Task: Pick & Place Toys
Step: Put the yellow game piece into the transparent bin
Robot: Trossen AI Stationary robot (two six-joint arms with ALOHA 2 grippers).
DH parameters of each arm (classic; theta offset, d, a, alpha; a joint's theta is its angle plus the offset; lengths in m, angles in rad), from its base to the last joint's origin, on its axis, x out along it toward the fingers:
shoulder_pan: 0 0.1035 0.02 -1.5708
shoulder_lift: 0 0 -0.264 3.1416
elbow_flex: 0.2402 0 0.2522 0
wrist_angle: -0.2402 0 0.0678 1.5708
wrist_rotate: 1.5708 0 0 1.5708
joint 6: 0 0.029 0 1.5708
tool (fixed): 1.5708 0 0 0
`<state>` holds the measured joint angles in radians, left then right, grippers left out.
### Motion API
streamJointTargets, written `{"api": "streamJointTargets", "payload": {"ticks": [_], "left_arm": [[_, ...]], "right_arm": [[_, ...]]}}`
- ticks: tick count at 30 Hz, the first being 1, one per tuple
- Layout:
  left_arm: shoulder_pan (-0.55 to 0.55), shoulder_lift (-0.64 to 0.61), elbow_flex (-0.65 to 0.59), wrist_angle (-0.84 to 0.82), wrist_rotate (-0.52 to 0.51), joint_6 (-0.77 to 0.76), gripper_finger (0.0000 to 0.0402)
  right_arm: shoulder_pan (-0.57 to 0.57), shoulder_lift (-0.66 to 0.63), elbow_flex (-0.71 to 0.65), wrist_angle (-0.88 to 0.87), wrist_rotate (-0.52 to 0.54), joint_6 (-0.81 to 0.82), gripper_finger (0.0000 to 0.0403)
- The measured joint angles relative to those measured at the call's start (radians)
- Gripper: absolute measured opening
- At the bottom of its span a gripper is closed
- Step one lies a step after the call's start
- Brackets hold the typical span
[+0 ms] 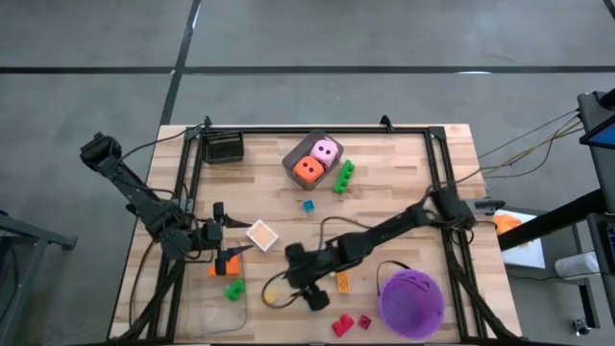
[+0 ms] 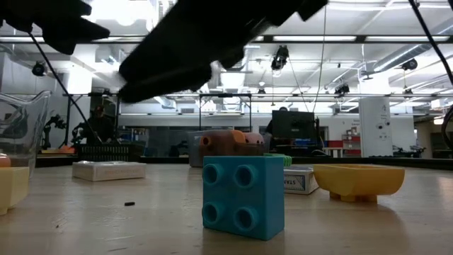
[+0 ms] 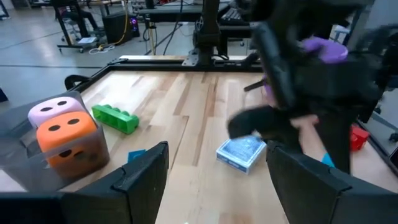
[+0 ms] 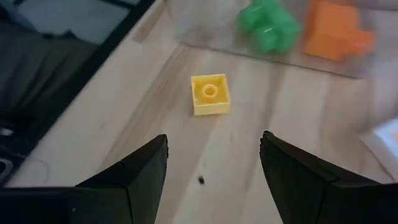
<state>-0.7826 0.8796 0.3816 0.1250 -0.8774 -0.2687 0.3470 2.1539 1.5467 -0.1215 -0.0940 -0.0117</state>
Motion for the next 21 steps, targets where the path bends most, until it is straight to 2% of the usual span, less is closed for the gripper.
{"api": "streamJointTargets", "payload": {"ticks": [7, 12, 16, 21], "left_arm": [[0.004, 0.000, -0.091, 0.119, -0.028, 0.000, 0.0272], [0.005, -0.001, -0.118, 0.170, -0.028, 0.000, 0.0272], [0.005, -0.001, -0.121, 0.174, -0.028, 0.000, 0.0272], [0.005, -0.001, -0.121, 0.178, -0.028, 0.000, 0.0272]], "right_arm": [[0.025, 0.192, 0.279, -0.160, -0.008, -0.078, 0.0249], [0.018, 0.296, 0.427, -0.247, -0.021, -0.113, 0.0249], [0.012, 0.339, 0.502, -0.267, -0.038, -0.127, 0.0249], [0.004, 0.350, 0.517, -0.280, -0.052, -0.142, 0.0249]]}}
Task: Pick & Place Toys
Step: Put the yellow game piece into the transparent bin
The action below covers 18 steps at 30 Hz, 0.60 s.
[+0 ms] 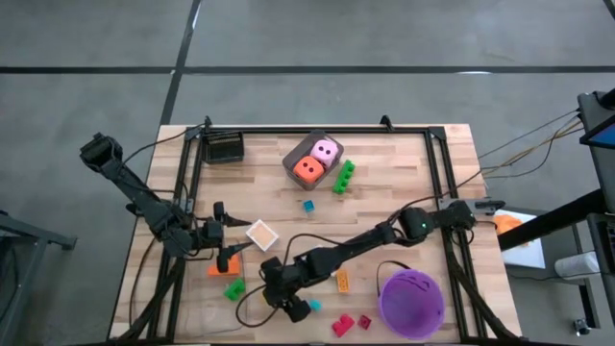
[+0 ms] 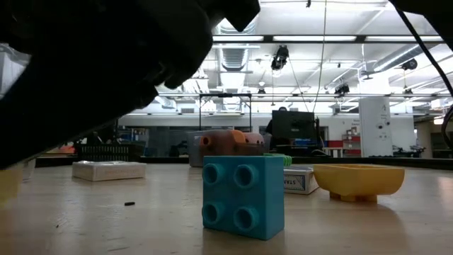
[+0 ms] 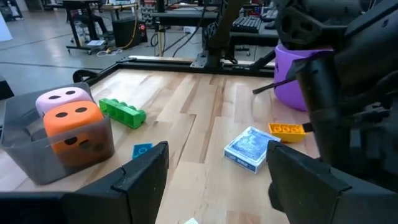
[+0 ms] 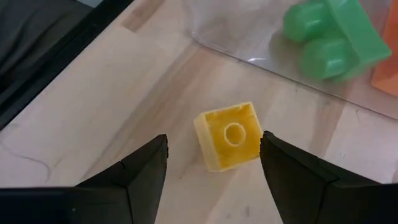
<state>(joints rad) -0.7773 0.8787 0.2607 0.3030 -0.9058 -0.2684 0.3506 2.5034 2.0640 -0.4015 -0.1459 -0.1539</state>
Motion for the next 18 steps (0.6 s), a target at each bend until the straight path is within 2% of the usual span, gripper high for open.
{"api": "streamJointTargets", "payload": {"ticks": [18], "left_arm": [[0.000, 0.000, 0.000, 0.011, 0.000, 0.007, 0.0271]], "right_arm": [[-0.001, 0.008, -0.003, 0.032, 0.004, -0.024, 0.0249]]}}
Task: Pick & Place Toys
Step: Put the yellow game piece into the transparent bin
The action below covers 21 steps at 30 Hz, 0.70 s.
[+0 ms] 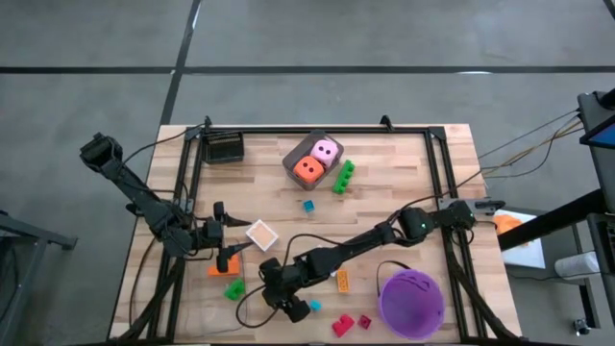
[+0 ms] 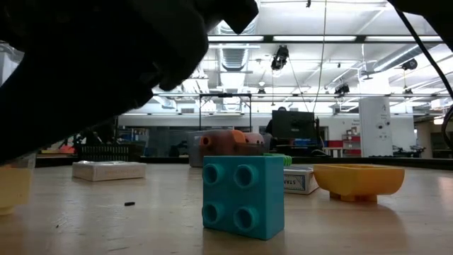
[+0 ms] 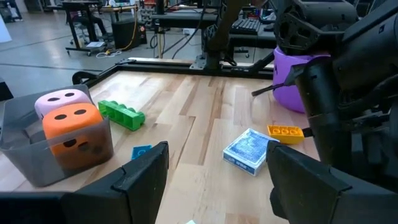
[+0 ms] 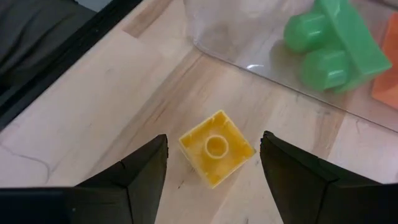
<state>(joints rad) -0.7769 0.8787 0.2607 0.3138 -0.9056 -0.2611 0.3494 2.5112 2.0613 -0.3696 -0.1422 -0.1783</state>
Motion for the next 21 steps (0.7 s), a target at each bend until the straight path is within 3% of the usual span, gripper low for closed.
{"api": "streamJointTargets", "payload": {"ticks": [21], "left_arm": [[0.000, 0.000, 0.000, 0.000, 0.000, 0.000, 0.0271]], "right_arm": [[-0.001, 0.026, -0.001, 0.040, 0.003, -0.006, 0.0246]]}}
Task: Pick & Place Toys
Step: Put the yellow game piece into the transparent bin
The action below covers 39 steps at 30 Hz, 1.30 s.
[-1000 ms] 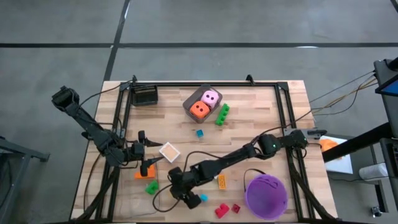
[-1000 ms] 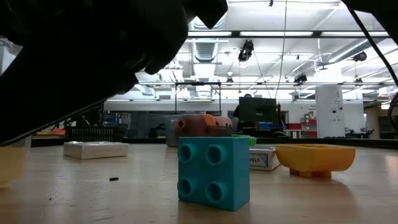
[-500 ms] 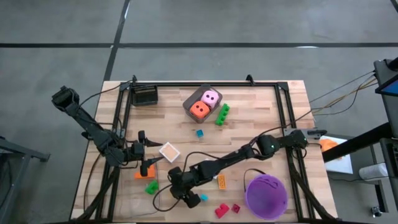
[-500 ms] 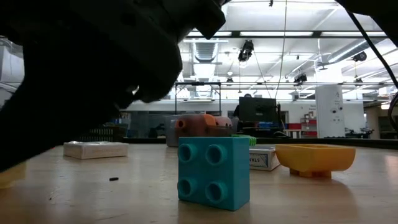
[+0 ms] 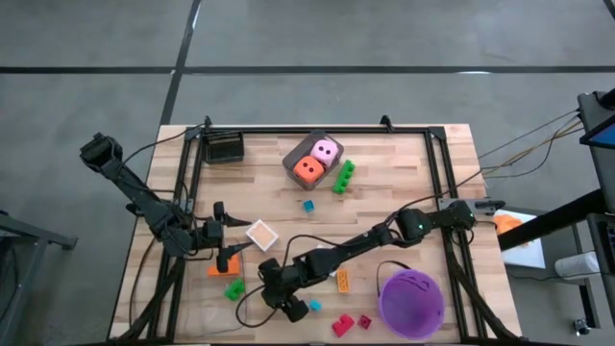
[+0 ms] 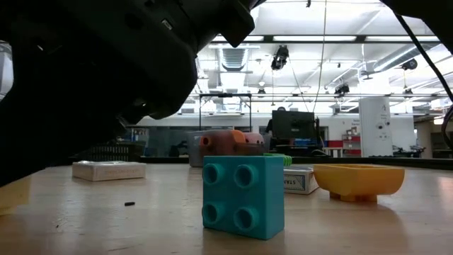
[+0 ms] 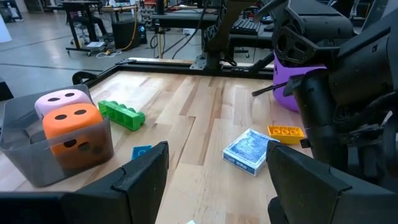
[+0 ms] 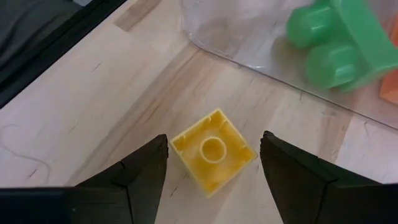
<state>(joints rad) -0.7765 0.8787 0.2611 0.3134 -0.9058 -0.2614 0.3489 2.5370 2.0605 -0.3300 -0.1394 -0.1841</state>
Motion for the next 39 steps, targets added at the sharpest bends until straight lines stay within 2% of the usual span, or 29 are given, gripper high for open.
{"api": "streamJointTargets", "payload": {"ticks": [3, 12, 26, 39], "left_arm": [[0.000, 0.000, 0.000, 0.000, 0.000, 0.000, 0.0271], [0.000, 0.000, 0.000, 0.000, 0.000, 0.000, 0.0271], [0.000, 0.000, 0.000, -0.001, 0.000, 0.012, 0.0271], [-0.001, 0.000, 0.000, -0.001, 0.000, 0.020, 0.0271]], "right_arm": [[0.000, 0.000, 0.000, -0.001, 0.000, 0.000, 0.0224], [0.000, 0.000, 0.000, 0.003, 0.000, -0.007, 0.0125], [0.002, 0.000, 0.000, 0.010, -0.019, -0.007, 0.0130], [0.003, -0.010, 0.000, 0.086, -0.121, -0.007, 0.0125]]}}
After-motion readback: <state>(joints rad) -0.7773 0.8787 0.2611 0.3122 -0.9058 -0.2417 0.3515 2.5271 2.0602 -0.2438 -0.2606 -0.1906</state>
